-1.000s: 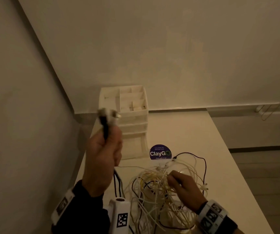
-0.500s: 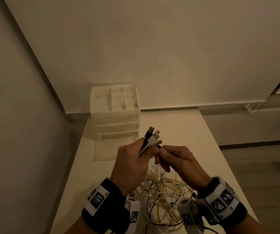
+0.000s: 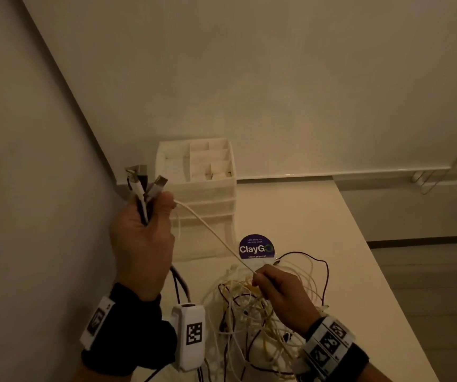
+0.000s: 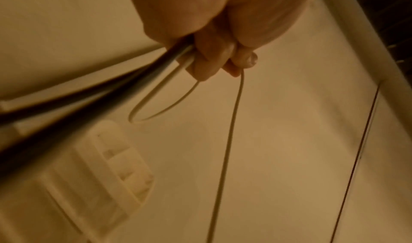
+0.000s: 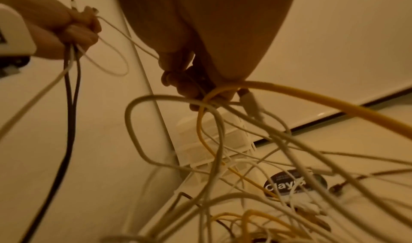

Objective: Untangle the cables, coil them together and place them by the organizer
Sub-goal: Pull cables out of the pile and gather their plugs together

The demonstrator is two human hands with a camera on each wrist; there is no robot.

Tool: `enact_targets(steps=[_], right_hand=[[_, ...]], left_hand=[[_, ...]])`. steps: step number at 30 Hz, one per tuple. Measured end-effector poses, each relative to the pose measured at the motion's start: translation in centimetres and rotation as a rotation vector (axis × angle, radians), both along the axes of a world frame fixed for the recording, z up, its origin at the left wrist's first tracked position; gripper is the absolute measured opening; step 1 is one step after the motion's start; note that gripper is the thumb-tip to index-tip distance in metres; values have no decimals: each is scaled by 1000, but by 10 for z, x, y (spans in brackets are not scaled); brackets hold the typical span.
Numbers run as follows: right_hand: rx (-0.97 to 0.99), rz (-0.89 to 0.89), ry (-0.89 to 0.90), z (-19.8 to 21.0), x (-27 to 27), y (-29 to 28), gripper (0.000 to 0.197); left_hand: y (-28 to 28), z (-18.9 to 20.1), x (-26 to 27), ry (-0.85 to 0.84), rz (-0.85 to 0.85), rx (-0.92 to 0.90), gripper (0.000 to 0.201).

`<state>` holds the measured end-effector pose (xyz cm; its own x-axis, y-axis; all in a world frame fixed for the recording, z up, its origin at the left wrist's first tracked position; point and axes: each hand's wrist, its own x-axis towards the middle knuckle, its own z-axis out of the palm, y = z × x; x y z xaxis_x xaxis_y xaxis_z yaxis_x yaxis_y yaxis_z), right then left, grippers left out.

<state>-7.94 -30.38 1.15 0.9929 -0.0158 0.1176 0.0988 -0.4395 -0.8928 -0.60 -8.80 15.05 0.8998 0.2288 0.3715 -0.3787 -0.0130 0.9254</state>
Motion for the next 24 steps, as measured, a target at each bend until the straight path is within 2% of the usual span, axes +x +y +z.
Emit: enact_targets(steps=[3,5,6,7,8,10,13,18,22,24], right_hand=[[76,-44,40,3,2,-5,26],[108,-40,46,11,2,-10,27],[101,-15,46,17,2,-11,27],[87,24,45,24,2,-10,28],[75,69,45,32,2,-9,28],[56,145,38,50,3,-6,28],[152,178,3,84,6,-7,31],[193,195,-42,112,8,-16,27],[204,196,-82,96,7,-10,28],[129,205,-76,77,4,-6,31]], left_hand=[[9,0,-2,-61,115,117,29],[7,3,-9,-107,145,169,28],[2,5,-14,-94,89,192,18],[-6,5,-20,-67,-27,229,7],[-15,4,-26,-32,-165,292,4],[-32,-9,-31,-6,-395,463,10],[-49,-27,-32,-36,-475,692,18],[-55,-24,-29,-64,-461,653,24],[-59,-12,-30,-104,-336,558,44],[-56,-7,-29,-60,-305,428,36]])
